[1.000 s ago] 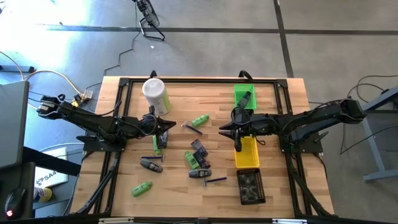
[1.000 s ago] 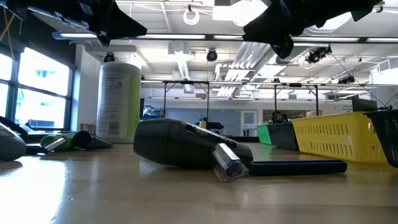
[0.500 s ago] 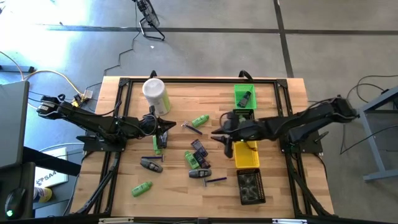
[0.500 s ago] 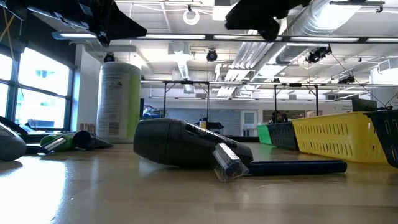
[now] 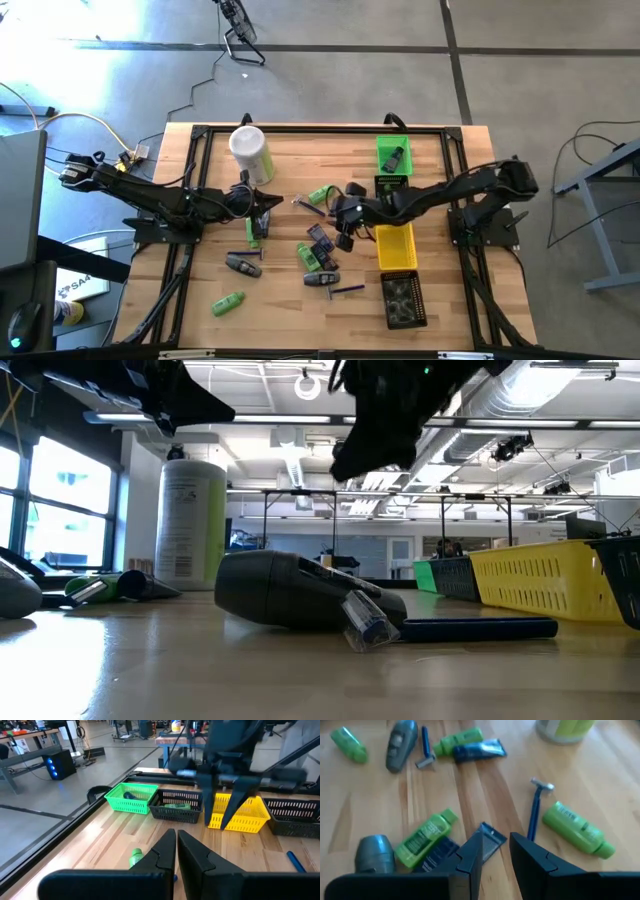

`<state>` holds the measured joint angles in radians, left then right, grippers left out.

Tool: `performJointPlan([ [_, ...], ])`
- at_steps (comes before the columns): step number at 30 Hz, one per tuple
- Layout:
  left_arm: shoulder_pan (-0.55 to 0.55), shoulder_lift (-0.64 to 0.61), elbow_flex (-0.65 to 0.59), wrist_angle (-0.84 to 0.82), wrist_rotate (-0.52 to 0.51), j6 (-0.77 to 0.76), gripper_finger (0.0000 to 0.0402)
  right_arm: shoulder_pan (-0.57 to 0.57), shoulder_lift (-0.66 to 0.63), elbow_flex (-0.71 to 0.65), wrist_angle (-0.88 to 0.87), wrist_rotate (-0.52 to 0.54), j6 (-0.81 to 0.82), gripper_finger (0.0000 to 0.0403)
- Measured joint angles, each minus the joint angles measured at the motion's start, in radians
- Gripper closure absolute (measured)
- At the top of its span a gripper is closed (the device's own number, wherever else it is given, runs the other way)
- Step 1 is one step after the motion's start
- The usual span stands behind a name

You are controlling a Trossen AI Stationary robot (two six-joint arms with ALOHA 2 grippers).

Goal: Pick & Place Travel size toiletries
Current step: Put the blue razor into the yellow basket

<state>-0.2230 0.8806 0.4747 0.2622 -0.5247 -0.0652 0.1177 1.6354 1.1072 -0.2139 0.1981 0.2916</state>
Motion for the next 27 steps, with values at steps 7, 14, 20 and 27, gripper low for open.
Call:
performJointPlan([
  [7,0.0,0.0,0.0,-0.004,0.0,-0.015,0.039,-0.032,0.076,0.0,0.05,-0.015,-0.011,0.0312],
  [14,0.0,0.0,0.0,-0.004,0.0,-0.015,0.039,-0.039,0.168,0.0,0.152,-0.016,-0.032,0.0307],
  [20,0.0,0.0,0.0,-0.009,0.0,-0.015,0.039,-0.042,0.214,0.0,0.16,0.014,-0.031,0.0246],
  [27,0.0,0.0,0.0,-0.011,0.0,-0.015,0.039,-0.043,0.237,0.0,0.192,0.076,-0.024,0.0167],
])
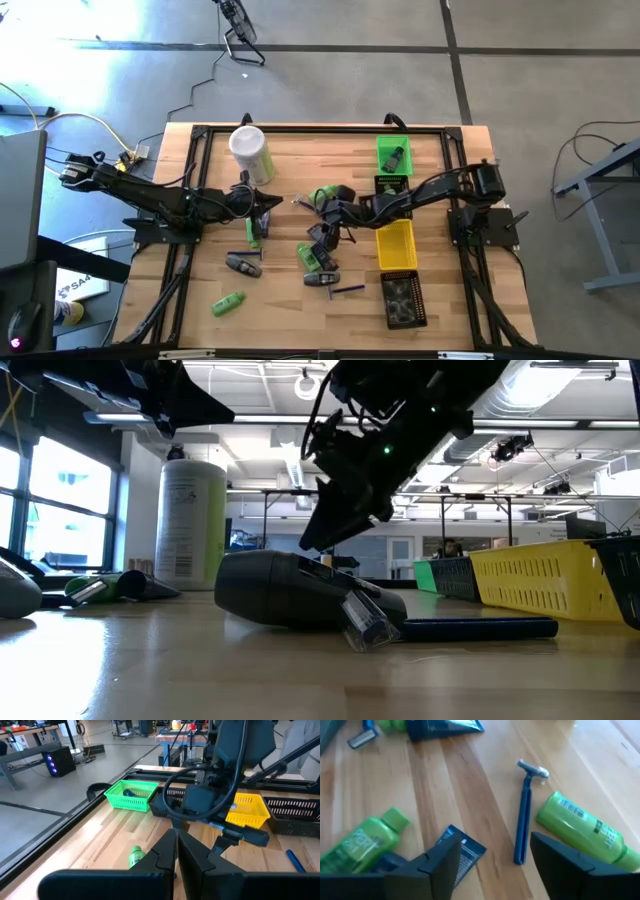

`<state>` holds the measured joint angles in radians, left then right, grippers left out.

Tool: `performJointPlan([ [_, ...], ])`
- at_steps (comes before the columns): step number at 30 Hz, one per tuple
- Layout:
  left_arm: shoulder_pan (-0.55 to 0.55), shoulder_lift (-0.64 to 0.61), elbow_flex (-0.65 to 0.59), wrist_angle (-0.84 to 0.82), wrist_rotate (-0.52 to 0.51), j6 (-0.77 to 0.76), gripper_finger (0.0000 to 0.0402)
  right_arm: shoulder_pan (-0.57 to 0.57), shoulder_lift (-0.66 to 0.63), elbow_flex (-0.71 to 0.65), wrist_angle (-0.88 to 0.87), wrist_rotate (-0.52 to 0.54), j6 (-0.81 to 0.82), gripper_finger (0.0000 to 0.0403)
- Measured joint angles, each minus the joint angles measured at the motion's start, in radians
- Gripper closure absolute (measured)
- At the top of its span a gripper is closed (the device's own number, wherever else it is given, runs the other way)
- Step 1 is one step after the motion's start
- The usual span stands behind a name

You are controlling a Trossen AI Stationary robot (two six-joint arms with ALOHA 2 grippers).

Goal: Pick & Place Travel size toiletries
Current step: Put the blue razor into the yellow basket

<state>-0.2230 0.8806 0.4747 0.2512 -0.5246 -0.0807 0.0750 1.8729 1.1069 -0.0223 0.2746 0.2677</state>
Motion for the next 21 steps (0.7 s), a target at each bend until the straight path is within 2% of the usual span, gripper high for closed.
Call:
performJointPlan([
  [5,0.0,0.0,0.0,0.0,0.0,-0.003,0.039,-0.001,0.032,0.002,0.046,0.022,0.005,0.0156],
  [17,0.0,0.001,0.001,-0.02,0.0,-0.011,0.039,-0.032,0.113,0.001,0.115,0.031,0.054,0.0176],
  [21,0.0,0.001,0.001,-0.018,0.0,-0.011,0.039,-0.064,0.126,-0.002,0.107,-0.021,0.077,0.0177],
])
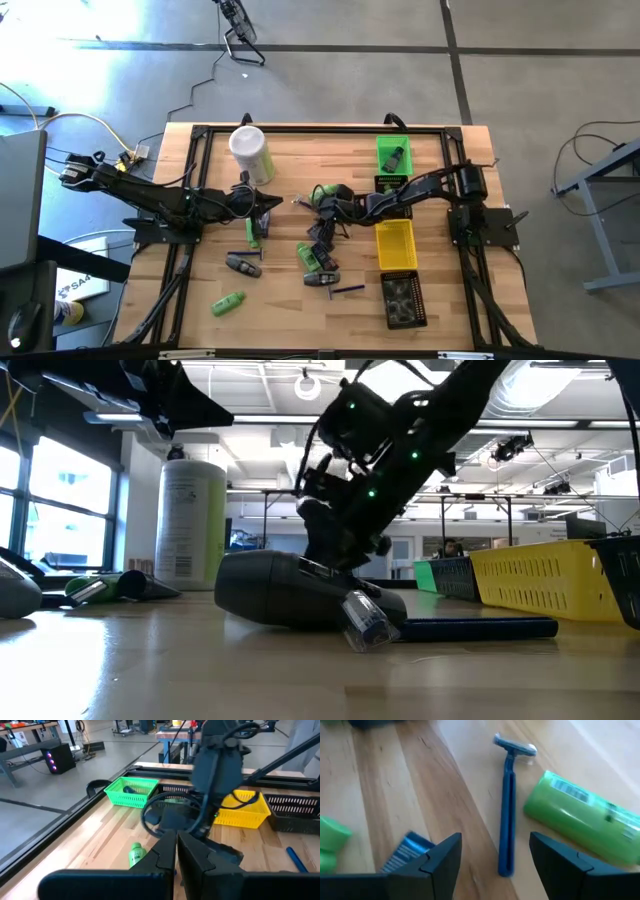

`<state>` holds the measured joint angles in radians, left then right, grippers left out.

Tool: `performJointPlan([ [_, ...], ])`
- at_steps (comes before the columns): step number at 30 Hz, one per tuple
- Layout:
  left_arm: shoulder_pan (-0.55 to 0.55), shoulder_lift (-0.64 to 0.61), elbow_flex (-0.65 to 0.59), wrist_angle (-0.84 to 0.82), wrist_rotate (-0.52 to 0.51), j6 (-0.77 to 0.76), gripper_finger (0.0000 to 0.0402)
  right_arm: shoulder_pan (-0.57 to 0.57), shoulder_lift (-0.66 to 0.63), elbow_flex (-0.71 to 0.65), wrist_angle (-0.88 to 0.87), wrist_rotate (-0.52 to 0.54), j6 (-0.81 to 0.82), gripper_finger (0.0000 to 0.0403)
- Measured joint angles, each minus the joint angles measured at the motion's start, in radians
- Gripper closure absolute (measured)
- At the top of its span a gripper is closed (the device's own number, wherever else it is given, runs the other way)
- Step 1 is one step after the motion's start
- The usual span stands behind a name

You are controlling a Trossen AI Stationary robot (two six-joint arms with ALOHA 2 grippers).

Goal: Pick & Place Travel size toiletries
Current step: Put the blue razor into the yellow basket

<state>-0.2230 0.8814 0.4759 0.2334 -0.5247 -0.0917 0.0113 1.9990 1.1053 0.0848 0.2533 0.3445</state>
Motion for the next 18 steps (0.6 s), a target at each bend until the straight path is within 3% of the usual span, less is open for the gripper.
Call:
performJointPlan([
  [10,0.0,0.0,0.0,-0.001,0.0,0.0,0.039,-0.054,0.044,0.002,0.07,-0.072,0.019,0.0177],
  [18,0.0,0.0,0.0,-0.005,0.0,0.0,0.039,-0.057,0.063,0.002,0.078,-0.055,-0.009,0.0177],
])
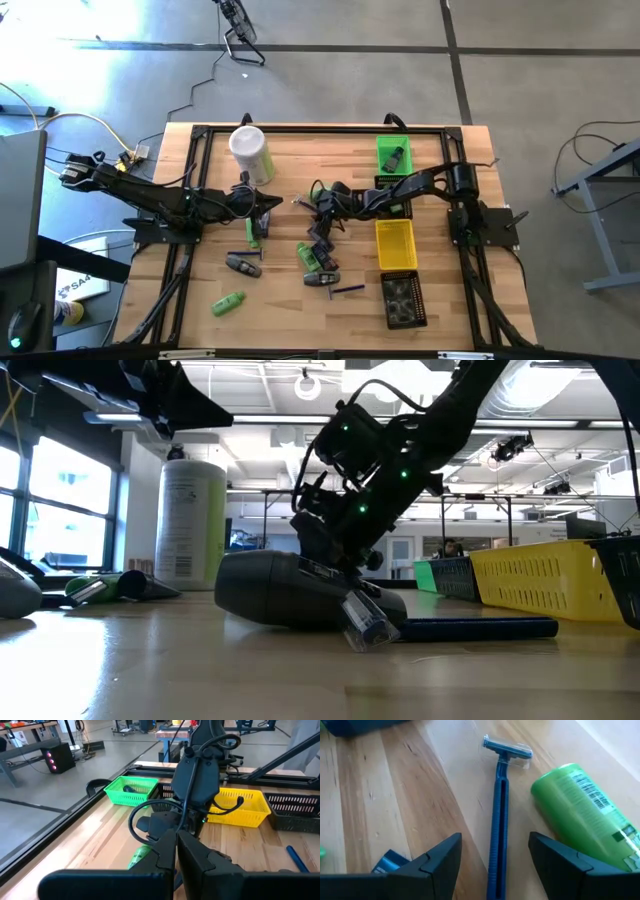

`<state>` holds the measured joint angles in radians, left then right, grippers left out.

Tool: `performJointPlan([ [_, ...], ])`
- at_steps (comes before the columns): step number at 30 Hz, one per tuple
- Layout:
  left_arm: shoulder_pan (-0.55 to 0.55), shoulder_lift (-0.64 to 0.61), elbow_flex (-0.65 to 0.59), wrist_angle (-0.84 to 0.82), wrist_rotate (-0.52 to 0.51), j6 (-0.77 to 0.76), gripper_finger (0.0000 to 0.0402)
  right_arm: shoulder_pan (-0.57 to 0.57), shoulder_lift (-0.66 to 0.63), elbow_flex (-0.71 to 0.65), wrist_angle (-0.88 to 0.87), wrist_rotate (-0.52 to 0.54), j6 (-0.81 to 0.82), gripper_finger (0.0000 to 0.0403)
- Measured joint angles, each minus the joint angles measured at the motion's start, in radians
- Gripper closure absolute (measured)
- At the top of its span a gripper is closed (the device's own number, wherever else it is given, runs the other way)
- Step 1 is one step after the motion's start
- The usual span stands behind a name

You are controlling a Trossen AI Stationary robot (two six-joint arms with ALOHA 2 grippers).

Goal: Pick & Place Travel size toiletries
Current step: Put the blue razor into the yellow basket

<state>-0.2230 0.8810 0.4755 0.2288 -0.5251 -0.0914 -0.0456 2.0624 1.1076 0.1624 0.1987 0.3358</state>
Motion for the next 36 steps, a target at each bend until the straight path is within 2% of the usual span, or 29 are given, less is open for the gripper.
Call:
performJointPlan([
  [6,0.0,0.0,0.0,0.001,0.0,0.0,0.039,0.0,0.002,0.0,-0.003,0.012,0.0,0.0197],
  [17,0.0,0.0,0.0,0.001,0.0,0.0,0.039,-0.001,0.002,0.0,-0.007,0.018,0.0,0.0314],
  [23,0.0,0.0,0.0,0.001,0.0,0.0,0.039,-0.001,0.003,0.0,-0.005,0.014,0.0,0.0361],
  [32,0.0,0.0,-0.001,0.001,0.0,0.0,0.039,0.012,-0.003,-0.001,-0.01,0.008,0.004,0.0372],
  [36,0.0,0.0,-0.001,0.001,0.0,0.0,0.039,0.018,-0.032,-0.004,-0.032,-0.036,0.004,0.0373],
])
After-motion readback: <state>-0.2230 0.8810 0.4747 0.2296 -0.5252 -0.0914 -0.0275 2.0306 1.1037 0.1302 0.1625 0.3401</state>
